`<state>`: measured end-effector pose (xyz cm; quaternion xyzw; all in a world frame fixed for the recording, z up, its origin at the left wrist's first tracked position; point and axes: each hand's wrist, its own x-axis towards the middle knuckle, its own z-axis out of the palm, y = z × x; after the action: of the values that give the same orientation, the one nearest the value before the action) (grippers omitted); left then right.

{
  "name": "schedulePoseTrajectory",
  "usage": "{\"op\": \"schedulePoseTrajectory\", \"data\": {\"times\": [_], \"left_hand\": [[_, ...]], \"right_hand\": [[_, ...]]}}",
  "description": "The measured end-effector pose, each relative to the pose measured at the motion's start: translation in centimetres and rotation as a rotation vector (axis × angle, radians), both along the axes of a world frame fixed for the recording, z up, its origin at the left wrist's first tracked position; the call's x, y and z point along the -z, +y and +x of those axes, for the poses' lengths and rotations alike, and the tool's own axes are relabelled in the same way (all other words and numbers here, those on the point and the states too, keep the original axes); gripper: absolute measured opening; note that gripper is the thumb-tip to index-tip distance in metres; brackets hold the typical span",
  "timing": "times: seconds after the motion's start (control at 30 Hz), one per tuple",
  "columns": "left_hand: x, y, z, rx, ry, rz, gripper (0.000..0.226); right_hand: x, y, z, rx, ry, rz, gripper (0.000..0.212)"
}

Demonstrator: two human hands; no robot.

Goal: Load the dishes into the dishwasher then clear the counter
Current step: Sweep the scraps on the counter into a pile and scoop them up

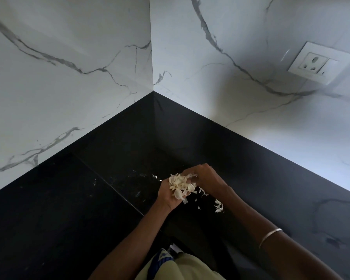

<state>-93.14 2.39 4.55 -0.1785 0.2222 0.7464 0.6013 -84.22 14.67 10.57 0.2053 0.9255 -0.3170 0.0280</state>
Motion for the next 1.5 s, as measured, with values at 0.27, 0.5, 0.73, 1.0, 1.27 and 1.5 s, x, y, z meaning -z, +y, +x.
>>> {"op": "schedulePoseTrajectory", "data": {"times": [0.27,0.5,0.73,1.0,1.27,1.5], "left_hand": [[-0.9,-0.5,-0.8,0.012,0.042,-0.002,0.041],[-0.5,-1.2,-2.0,0.017,0.004,-0.037,0.054],[0.1,-5.1,-4.7,-0.122,0.006,-0.072,0.058],[-0.3,-10.9,-6.4,-0.304,0.171,-0.116,0.057],[-0.5,-14.4,-5.8,-0.391,0.202,-0.097,0.058],[-0.2,-13.7,-5.0,-0.382,0.225,-0.037,0.058]], "right_hand": [[-1.4,1.5,-0.6,-0.044,0.014,-0.047,0.040],[-1.1,2.8,0.3,0.134,0.282,-0.047,0.025],[3.7,3.2,-0.3,0.268,0.246,-0.052,0.022],[7.3,-3.7,-8.2,-0.070,0.146,-0.013,0.044],[10.0,-9.1,-8.0,-0.291,0.068,0.370,0.058],[10.1,-4.8,-1.3,-0.124,-0.115,0.525,0.065]]}}
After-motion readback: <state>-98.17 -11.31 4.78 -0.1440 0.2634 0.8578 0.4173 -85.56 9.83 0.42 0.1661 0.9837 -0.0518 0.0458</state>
